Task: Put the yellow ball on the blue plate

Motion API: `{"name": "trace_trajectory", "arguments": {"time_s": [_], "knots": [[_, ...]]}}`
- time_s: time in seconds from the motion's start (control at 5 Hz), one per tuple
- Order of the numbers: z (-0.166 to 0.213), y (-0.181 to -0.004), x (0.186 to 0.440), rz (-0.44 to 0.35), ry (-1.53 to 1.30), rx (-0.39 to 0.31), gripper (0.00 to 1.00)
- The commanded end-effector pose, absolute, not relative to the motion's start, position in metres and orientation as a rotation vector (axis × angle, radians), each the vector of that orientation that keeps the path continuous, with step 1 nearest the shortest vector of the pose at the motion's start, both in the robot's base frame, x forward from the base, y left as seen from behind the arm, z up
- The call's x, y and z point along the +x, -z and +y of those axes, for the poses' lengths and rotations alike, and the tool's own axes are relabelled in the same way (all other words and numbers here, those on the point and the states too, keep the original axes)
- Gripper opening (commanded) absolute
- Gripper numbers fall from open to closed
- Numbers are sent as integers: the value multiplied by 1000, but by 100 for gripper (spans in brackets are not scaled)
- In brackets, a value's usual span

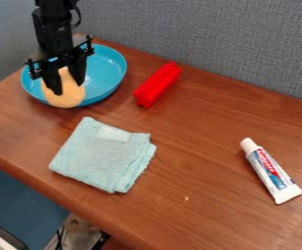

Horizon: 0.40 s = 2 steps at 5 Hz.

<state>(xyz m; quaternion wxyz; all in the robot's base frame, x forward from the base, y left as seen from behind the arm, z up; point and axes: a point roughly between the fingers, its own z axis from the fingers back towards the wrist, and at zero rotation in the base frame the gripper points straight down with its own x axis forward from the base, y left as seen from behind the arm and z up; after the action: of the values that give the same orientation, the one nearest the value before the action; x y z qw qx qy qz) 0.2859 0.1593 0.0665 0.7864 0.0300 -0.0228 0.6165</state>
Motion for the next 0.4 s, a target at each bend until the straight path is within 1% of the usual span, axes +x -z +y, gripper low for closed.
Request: {"name": "trace_trajectory", "arguments": {"time_s": [0.0, 0.2], "knots": [[161, -69, 286, -64, -1329, 64, 0], [161, -68, 286, -64, -1328, 64, 0]]}}
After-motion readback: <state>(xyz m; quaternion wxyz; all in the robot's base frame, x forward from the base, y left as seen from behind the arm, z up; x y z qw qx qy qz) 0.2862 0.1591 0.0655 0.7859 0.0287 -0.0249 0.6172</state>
